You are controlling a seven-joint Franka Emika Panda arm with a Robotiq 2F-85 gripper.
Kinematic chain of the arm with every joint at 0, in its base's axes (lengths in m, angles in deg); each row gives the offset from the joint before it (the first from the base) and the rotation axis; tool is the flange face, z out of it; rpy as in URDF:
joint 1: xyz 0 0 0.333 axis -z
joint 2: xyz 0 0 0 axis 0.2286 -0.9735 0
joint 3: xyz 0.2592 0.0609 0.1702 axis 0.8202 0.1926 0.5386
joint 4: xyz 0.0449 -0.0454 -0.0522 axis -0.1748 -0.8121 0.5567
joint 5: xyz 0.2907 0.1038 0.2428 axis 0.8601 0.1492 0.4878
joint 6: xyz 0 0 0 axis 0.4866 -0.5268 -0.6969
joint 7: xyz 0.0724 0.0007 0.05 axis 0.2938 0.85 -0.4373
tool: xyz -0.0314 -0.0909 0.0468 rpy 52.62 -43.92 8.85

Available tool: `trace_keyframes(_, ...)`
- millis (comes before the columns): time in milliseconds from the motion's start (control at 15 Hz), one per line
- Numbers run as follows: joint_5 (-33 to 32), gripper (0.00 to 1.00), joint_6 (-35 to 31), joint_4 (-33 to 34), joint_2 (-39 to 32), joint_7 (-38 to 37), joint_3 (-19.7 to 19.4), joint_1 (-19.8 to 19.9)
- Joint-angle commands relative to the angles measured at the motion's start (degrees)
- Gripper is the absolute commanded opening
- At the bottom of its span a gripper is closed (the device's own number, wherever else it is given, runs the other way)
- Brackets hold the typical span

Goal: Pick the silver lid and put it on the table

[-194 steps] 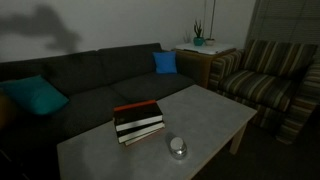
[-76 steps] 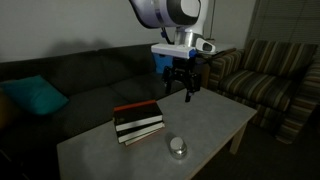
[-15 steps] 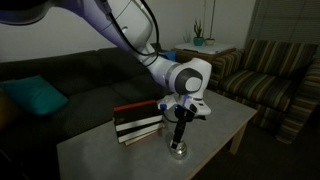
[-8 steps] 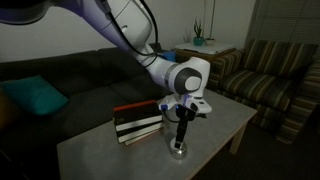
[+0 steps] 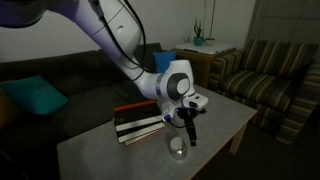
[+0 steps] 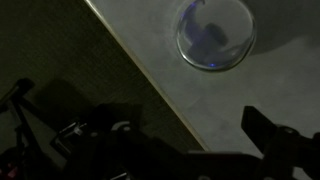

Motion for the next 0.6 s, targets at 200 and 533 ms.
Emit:
trace_keyframes(200,-1.67,1.0,-10.89,-3.79,-0.04,6.82,-1.57,-1.07)
trace_keyframes(533,-2.19,1.0,-16.31,-5.29,0.06,8.45,-2.73,-2.25)
